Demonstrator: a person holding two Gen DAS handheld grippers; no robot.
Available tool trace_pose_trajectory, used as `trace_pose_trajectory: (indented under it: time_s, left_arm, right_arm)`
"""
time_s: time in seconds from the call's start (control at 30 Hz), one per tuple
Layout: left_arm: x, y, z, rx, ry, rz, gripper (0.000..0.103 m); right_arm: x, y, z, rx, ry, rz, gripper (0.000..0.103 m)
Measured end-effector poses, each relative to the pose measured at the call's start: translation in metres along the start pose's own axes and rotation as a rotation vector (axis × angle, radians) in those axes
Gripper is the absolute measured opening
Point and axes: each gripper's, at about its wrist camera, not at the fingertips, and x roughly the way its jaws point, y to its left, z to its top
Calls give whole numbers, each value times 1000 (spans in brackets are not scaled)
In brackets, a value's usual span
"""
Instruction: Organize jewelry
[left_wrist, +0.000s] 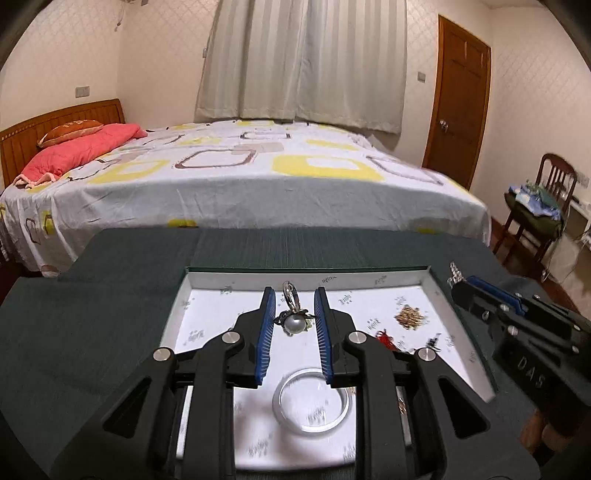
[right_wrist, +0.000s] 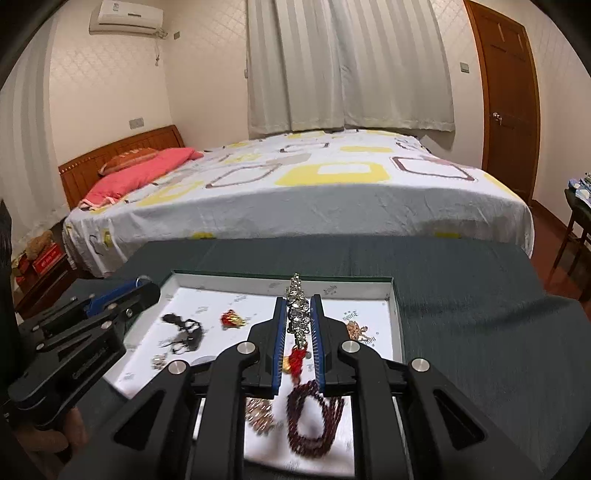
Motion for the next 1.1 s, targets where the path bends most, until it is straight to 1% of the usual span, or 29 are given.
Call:
trace_pose_trajectory:
  time_s: [0.13, 0.2, 0.3, 0.47, 0.6, 0.7, 0.73, 0.77, 0.8, 0.83, 0.87, 0.97, 1.0, 1.07, 1.1]
  left_arm:
    - [33, -8, -4, 20, 52, 4, 21]
    - [50, -11, -7, 32, 92, 4, 21]
    - [68, -14, -13, 40, 143, 4, 21]
    - [80, -14, -19, 49, 175, 10, 21]
    - [83, -15, -17, 55, 192, 23, 22]
    - [91, -17, -17, 65, 245, 17, 22]
    - [92, -18, -17, 68, 253, 18, 23]
    - [93, -18, -16, 68, 253, 19, 31]
    - [93, -17, -16, 69, 253, 23, 36]
    - [92, -17, -15, 69, 248, 30, 46]
    - [90, -16, -14, 66, 238, 40, 50]
    - [89, -13, -14, 44, 246, 26, 57]
    - [88, -12, -14, 40, 243, 26, 59]
    - [77, -11, -14, 41, 224, 36, 67]
    - [70, -10, -15, 40, 218, 38, 68]
  right_arm:
    - [29, -5, -12, 2, 65, -9, 14]
    - [42, -7, -18, 2, 103, -14, 14]
    - [54, -9, -25, 9, 141, -23, 14]
    - [64, -13, -28, 16, 175, -28, 14]
    - [69, -13, -29, 16, 204, -36, 14]
    - [72, -15, -28, 19, 217, -43, 15]
    - [73, -15, -28, 18, 223, -43, 18]
    - [73, -15, -29, 18, 223, -45, 23]
    - [71, -15, -29, 19, 216, -50, 39]
    - [70, -15, -29, 22, 207, -58, 47]
    - [68, -17, -28, 29, 199, -60, 47]
    - [63, -19, -28, 30, 188, -62, 48]
    - [59, -20, -27, 32, 181, -63, 50]
    - [50, -20, -26, 34, 166, -66, 54]
    - [41, -19, -26, 32, 151, -74, 58]
